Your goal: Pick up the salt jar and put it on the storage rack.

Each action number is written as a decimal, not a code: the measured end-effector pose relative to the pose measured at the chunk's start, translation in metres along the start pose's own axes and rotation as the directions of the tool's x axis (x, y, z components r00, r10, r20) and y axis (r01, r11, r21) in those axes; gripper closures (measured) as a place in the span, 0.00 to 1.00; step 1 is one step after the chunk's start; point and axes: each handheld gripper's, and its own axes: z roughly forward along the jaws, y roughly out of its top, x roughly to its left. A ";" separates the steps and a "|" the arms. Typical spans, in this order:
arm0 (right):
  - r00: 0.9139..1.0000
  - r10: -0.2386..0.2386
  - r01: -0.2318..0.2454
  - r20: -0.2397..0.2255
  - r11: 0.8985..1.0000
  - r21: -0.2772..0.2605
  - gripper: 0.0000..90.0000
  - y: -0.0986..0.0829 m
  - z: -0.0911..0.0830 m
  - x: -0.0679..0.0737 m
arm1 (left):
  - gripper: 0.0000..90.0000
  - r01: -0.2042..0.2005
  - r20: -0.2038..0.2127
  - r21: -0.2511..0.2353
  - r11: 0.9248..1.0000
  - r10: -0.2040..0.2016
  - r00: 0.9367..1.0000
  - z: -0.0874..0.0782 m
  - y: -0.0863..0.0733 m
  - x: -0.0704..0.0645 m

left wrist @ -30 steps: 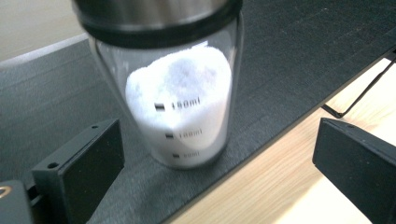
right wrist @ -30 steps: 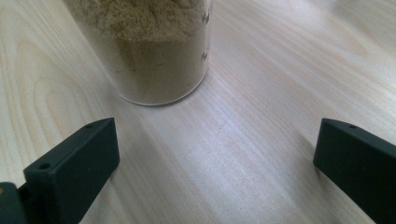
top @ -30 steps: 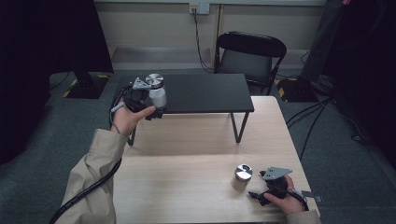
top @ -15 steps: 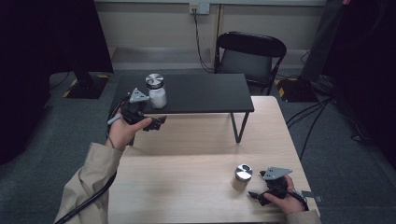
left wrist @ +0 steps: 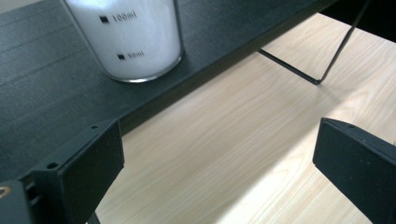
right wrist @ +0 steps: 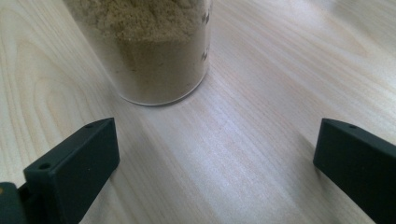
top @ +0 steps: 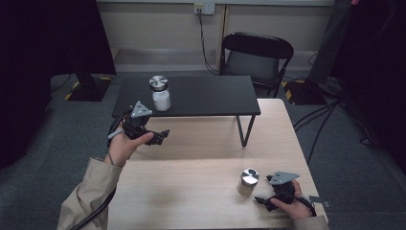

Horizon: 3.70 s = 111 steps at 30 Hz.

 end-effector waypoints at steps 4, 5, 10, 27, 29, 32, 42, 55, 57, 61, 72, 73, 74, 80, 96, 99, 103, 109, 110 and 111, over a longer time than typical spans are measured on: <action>1.000 0.000 0.000 0.000 1.000 0.000 0.00 0.000 0.000 0.000 | 0.01 0.002 0.011 0.001 1.000 -0.002 1.000 0.000 -0.007 -0.001; 1.000 0.000 0.000 0.000 1.000 0.000 0.00 0.000 0.000 0.000 | 0.01 -0.005 0.012 0.008 1.000 0.005 1.000 0.000 -0.009 -0.003; 1.000 0.000 0.000 0.000 1.000 0.000 0.00 0.000 0.000 0.000 | 0.01 -0.003 0.015 0.000 1.000 0.003 1.000 0.000 -0.017 -0.007; 1.000 0.000 0.000 0.000 1.000 0.000 0.00 0.000 0.000 0.000 | 0.01 0.008 0.047 -0.011 1.000 -0.008 0.999 0.005 -0.041 -0.016; 1.000 0.000 0.000 0.000 1.000 0.000 0.00 0.000 0.000 0.000 | 0.01 0.006 0.044 -0.010 1.000 -0.006 0.999 0.005 -0.042 -0.017; 1.000 0.000 0.000 0.000 1.000 0.000 0.00 0.000 0.000 0.000 | 0.01 0.007 0.047 -0.007 1.000 -0.006 0.999 0.006 -0.045 -0.019; 1.000 0.000 0.000 0.000 1.000 0.000 0.00 0.000 0.000 0.000 | 0.01 0.019 0.070 -0.011 1.000 -0.019 0.997 0.006 -0.055 -0.019; 1.000 0.000 0.000 0.000 1.000 0.000 0.00 0.000 0.000 0.000 | 0.01 0.012 0.089 -0.006 1.000 -0.012 0.996 0.011 -0.075 -0.017; 1.000 0.000 0.000 0.000 1.000 0.000 0.00 0.000 0.000 0.000 | 0.01 0.013 0.092 -0.007 1.000 -0.012 0.996 0.011 -0.077 -0.016; 1.000 0.000 0.000 0.000 1.000 0.000 0.00 0.000 0.000 0.000 | 0.01 0.025 0.092 -0.008 1.000 -0.025 0.995 0.011 -0.081 -0.016; 1.000 0.001 -0.001 0.001 1.000 0.000 0.00 0.000 0.000 0.000 | 0.01 0.030 0.102 -0.001 1.000 -0.030 0.994 0.012 -0.091 -0.016; 1.000 0.001 -0.001 0.001 1.000 0.000 0.00 0.000 0.000 0.000 | 0.01 0.037 0.102 -0.003 0.999 -0.037 0.994 0.012 -0.093 -0.016; 1.000 0.001 -0.001 0.001 1.000 0.000 0.00 0.000 0.000 0.000 | 0.01 0.037 0.102 0.000 0.999 -0.037 0.994 0.012 -0.094 -0.016; 1.000 0.001 -0.001 0.001 1.000 0.000 0.00 0.000 0.000 0.000 | 0.01 0.048 0.108 0.005 0.999 -0.049 0.993 0.013 -0.101 -0.015; 1.000 0.001 -0.001 0.001 1.000 0.000 0.00 0.000 0.000 0.000 | 0.01 0.068 0.120 0.014 0.998 -0.070 0.990 0.016 -0.118 -0.014; 1.000 0.001 -0.001 0.001 1.000 0.000 0.00 0.000 0.000 0.000 | 0.01 0.066 0.127 0.018 0.998 -0.068 0.990 0.017 -0.121 -0.013; 1.000 0.002 -0.002 0.002 1.000 0.000 0.00 0.000 0.000 0.000 | 0.01 0.071 0.125 0.026 0.997 -0.074 0.989 0.019 -0.125 -0.013; 1.000 0.002 -0.002 0.002 1.000 0.000 0.00 0.000 0.000 0.001 | 0.01 0.082 0.122 0.029 0.996 -0.085 0.989 0.020 -0.130 -0.012; 1.000 0.002 -0.002 0.002 1.000 0.000 0.00 0.000 0.000 0.001 | 0.01 0.082 0.122 0.029 0.996 -0.085 0.989 0.020 -0.130 -0.012; 1.000 0.002 -0.002 0.002 1.000 0.000 0.00 0.000 0.000 0.001 | 0.01 0.083 0.122 0.029 0.996 -0.086 0.989 0.020 -0.131 -0.013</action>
